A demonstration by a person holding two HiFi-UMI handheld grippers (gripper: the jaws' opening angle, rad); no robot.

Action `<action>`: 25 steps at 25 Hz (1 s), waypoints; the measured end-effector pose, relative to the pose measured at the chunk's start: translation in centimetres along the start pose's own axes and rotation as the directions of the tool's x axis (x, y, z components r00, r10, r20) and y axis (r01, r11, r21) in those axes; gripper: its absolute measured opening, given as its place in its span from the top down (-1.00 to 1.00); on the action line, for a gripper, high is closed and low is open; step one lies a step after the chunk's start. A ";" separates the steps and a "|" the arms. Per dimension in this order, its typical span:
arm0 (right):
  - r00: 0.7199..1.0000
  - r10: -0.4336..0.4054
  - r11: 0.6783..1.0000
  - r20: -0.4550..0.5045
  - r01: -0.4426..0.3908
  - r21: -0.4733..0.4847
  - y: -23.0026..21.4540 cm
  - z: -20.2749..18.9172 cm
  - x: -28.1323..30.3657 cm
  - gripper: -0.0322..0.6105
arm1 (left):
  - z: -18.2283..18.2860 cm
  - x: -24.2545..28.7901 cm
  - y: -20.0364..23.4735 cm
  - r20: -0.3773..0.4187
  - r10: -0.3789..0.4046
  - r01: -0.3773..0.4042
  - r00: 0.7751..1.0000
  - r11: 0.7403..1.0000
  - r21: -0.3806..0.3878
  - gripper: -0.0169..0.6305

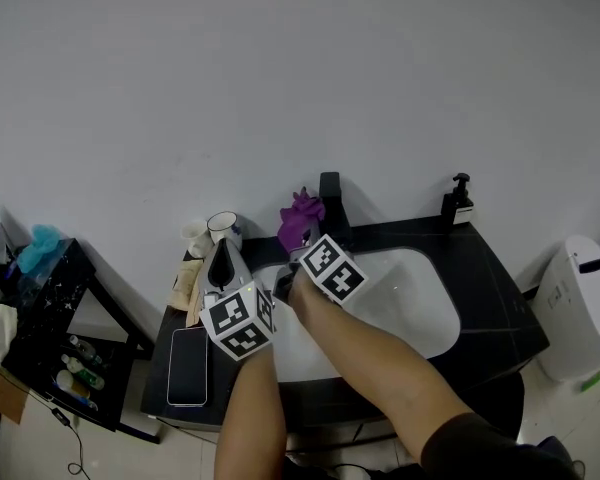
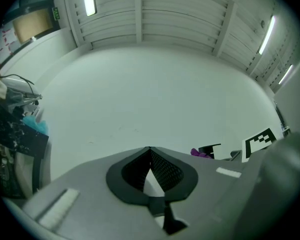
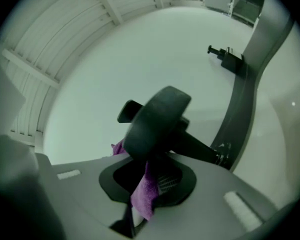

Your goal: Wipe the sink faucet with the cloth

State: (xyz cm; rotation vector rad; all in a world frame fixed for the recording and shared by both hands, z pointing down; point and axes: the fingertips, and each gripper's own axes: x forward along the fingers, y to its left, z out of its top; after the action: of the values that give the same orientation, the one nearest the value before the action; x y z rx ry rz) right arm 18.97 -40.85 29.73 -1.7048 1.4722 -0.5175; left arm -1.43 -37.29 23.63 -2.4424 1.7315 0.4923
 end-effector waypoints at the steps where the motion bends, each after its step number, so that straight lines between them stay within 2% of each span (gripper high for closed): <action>1: 1.000 -0.014 1.000 -0.005 0.014 0.007 -0.5 -0.2 -0.1 0.78 | -0.1 0.0 -0.2 -0.002 -0.004 0.004 1.000 1.000 0.004 0.90; 10: 0.991 -0.099 0.995 -0.094 0.099 -0.003 -4.8 -3.3 -2.0 0.78 | -0.4 0.2 -2.3 0.008 -0.097 0.096 0.995 0.994 0.058 0.89; 16: 0.990 -0.057 0.995 -0.128 0.067 0.077 -4.7 -3.7 -2.9 0.77 | -0.6 0.1 -3.4 0.012 -0.153 0.151 0.988 0.984 0.093 0.89; 19: 0.981 0.036 0.999 -0.188 -0.032 0.024 -2.8 -3.6 -4.5 0.77 | -0.8 0.1 -3.4 0.009 -0.151 0.150 0.988 0.984 0.092 0.89; 21: 0.957 0.123 0.990 -0.262 -0.136 -0.032 -1.2 -3.4 -6.2 0.77 | -0.8 0.2 -3.2 0.008 -0.146 0.145 0.989 0.985 0.090 0.89; 23: 0.916 0.210 0.959 -0.342 -0.261 -0.111 0.7 -2.6 -8.3 0.77 | -0.9 0.3 -3.2 0.004 -0.145 0.144 0.989 0.985 0.091 0.89; 25: 0.862 0.289 0.894 -0.416 -0.399 -0.206 2.6 -1.2 -10.7 0.77 | -1.1 0.3 -3.3 -0.003 -0.146 0.146 0.989 0.986 0.086 0.89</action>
State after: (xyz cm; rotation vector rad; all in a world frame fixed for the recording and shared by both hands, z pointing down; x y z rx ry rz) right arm 13.92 -31.03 30.48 -1.5483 2.1765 -0.4653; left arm 1.94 -36.76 24.27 -2.4821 1.5237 0.3976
